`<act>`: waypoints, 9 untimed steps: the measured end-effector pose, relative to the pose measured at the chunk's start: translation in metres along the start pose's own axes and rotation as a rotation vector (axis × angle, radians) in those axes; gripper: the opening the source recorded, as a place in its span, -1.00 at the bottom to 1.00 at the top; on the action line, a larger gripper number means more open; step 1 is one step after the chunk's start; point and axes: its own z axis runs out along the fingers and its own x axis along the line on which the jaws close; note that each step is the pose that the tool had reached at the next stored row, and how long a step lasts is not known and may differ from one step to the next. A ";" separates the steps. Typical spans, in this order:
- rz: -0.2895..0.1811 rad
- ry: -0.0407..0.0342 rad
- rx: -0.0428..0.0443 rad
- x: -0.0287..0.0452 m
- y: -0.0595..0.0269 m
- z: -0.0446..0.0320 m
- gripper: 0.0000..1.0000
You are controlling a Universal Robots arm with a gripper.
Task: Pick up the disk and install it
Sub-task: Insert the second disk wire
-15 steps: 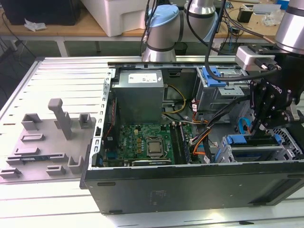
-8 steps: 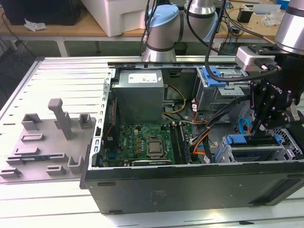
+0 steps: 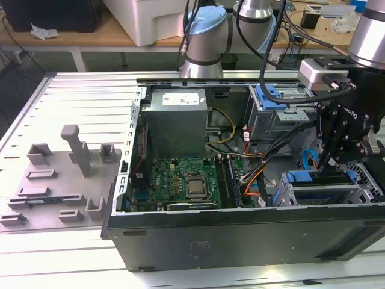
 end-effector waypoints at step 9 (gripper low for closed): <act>0.000 -0.0002 0.0000 -0.0004 0.0000 -0.0013 -0.52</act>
